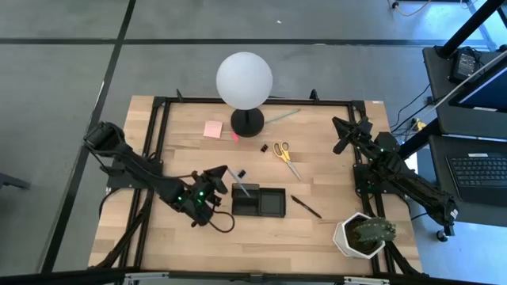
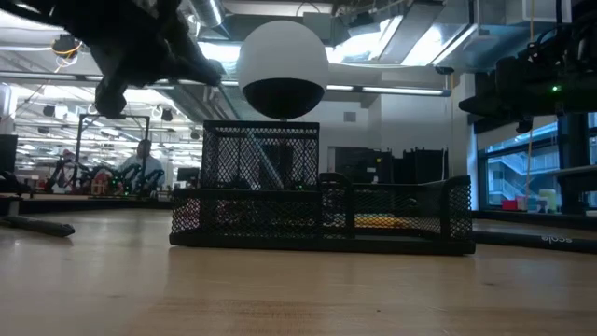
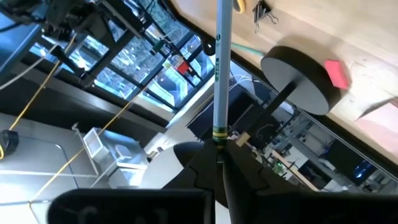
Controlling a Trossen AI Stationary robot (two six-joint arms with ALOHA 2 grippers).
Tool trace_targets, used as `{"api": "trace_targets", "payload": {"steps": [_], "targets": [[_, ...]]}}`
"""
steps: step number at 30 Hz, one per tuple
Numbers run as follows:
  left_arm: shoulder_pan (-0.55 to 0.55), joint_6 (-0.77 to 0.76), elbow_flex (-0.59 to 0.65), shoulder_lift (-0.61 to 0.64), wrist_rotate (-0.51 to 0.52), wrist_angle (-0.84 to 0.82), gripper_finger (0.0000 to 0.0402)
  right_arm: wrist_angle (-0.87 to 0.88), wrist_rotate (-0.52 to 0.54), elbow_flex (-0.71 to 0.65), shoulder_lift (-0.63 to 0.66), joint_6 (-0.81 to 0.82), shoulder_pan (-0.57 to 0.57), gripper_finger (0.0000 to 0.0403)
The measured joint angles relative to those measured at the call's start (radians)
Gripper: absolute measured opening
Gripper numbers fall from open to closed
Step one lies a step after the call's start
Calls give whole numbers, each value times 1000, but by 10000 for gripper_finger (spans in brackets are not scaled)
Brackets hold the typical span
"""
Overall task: Pick and place office supplies into organizer
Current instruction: Put the blue pencil into the black desk organizer, then put the left black pen into the black desk organizer
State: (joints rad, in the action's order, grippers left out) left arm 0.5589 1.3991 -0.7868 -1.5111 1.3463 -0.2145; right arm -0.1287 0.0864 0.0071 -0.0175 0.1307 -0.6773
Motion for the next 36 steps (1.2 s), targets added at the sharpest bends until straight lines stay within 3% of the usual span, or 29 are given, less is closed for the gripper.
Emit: {"api": "trace_targets", "payload": {"steps": [20,28,33,36], "targets": [[2,-68,0,-24,-3,15,78,0,0,0,0,0,0,37],[-1,-311,0,24,105,218,80,0,0,0,0,0,0,37],[-6,-530,0,146,216,323,69,-1,0,0,0,0,0,37],[-2,-679,0,244,210,331,64,-1,0,0,0,0,0,37]]}}
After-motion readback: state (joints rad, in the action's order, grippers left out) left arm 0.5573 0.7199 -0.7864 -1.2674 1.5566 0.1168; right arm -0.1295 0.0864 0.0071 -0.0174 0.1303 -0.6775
